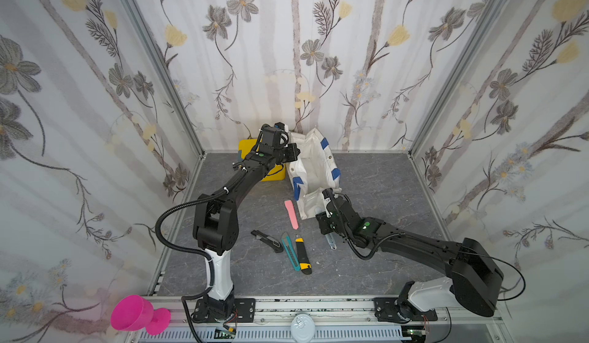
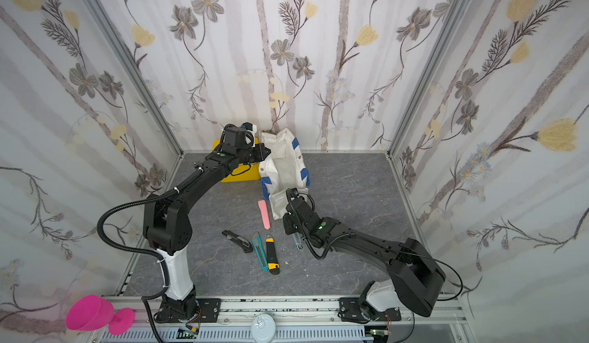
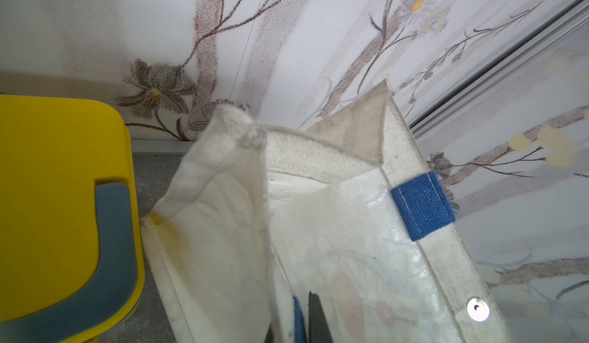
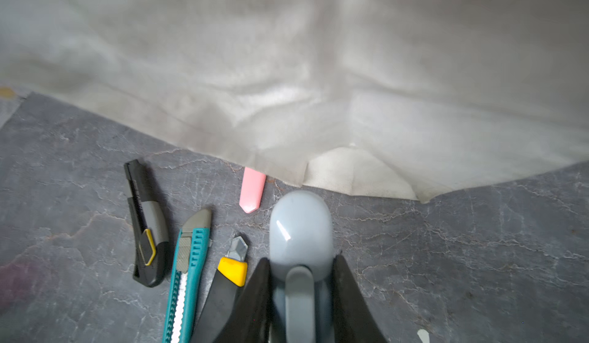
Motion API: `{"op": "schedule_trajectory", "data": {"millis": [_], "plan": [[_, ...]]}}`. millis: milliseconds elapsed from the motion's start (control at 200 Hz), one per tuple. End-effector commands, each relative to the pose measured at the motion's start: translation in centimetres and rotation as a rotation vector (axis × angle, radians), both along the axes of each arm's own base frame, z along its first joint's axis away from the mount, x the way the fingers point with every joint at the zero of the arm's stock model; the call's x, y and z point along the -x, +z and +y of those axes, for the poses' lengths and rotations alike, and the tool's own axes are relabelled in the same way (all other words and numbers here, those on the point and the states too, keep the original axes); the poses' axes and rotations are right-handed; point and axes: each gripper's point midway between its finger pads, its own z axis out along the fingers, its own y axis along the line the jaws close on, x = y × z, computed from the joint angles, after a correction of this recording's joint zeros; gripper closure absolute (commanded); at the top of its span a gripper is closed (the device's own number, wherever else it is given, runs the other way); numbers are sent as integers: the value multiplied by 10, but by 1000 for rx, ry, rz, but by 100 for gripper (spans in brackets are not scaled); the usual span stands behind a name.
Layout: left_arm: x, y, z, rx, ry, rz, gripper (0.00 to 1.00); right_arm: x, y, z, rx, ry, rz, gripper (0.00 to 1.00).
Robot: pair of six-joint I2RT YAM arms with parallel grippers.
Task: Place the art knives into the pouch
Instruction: Place the utility knife in the pouch.
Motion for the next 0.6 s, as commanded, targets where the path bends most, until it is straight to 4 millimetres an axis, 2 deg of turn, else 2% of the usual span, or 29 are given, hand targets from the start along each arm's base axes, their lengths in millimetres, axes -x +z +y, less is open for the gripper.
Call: {"op": "schedule_trajectory", "data": {"millis": [0, 185, 300, 535, 550, 594], "plan": [[-1, 6, 0, -9, -4, -27, 100, -2, 28, -3, -46, -31, -39, 75], [7, 3, -2, -25, -6, -23, 100, 3, 79, -3, -153, -15, -94, 77], [15, 2, -8, -36, -13, -25, 100, 0, 110, -3, -178, -14, -142, 76], [30, 0, -12, -38, -21, -25, 100, -36, 162, 8, -180, -24, -239, 76], [31, -1, -12, -37, -22, -25, 100, -47, 164, 0, -176, -53, -246, 76], [35, 0, -14, -31, -28, -25, 100, -59, 171, -2, -176, -73, -263, 77]]}}
